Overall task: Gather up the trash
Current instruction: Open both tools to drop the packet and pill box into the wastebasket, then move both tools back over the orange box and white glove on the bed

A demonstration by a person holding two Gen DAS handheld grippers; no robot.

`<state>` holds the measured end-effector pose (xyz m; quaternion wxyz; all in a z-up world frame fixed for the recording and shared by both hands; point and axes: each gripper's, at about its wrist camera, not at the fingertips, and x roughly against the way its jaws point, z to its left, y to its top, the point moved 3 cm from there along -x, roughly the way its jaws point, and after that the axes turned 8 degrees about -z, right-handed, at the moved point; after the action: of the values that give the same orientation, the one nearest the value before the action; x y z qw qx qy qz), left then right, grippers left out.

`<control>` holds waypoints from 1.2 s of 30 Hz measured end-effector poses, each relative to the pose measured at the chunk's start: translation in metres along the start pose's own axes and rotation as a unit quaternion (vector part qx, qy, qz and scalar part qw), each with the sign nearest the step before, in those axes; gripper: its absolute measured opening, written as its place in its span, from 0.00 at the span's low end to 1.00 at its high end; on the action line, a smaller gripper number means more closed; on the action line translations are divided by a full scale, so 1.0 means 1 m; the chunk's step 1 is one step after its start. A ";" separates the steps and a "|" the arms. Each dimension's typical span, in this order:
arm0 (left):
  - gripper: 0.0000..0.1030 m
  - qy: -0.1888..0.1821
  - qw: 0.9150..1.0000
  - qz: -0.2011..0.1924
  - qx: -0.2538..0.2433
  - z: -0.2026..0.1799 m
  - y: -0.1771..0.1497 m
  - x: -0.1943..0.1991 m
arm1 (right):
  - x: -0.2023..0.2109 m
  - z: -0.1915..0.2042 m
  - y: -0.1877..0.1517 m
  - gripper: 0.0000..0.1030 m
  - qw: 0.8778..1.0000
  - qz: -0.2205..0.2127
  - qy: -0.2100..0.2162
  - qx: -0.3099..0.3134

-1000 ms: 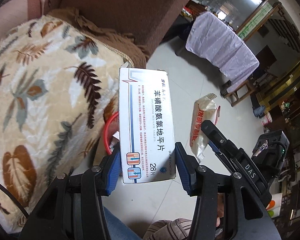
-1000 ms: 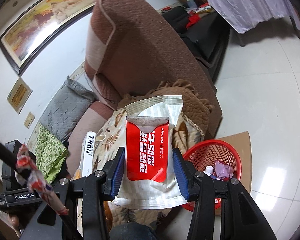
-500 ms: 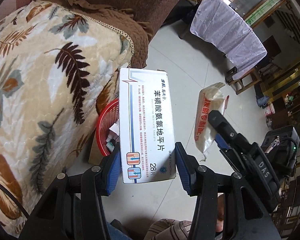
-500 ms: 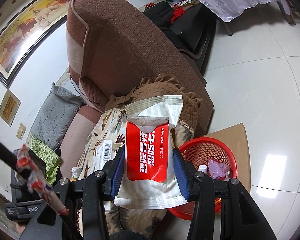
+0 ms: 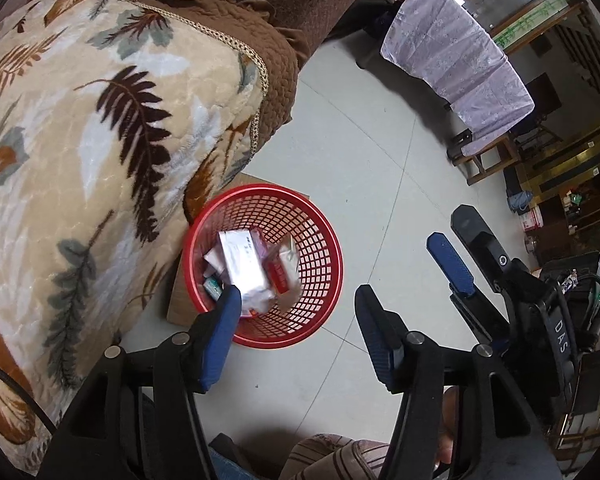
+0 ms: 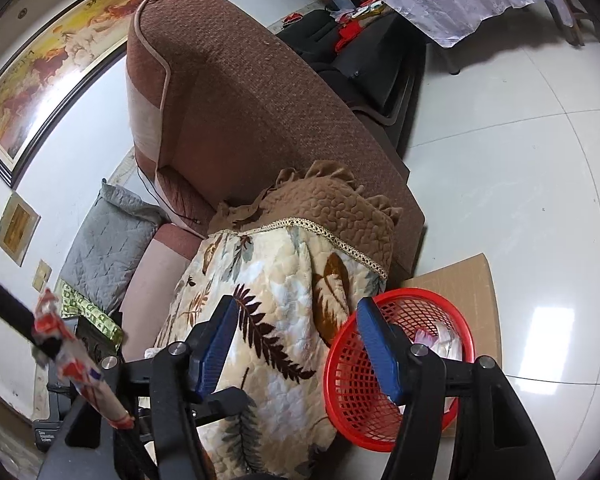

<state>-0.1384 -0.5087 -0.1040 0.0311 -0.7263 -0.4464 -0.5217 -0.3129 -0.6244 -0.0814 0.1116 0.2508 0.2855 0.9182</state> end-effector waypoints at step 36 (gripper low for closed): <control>0.60 0.161 0.935 -0.281 0.145 0.276 -0.021 0.349 | -0.078 0.315 -0.141 0.76 0.937 0.149 0.234 0.212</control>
<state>0.0691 -0.1401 0.0359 0.0599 -0.4654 -0.6919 -0.5487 -0.0724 -0.3899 0.0302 -0.1524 0.0866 0.4510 0.8751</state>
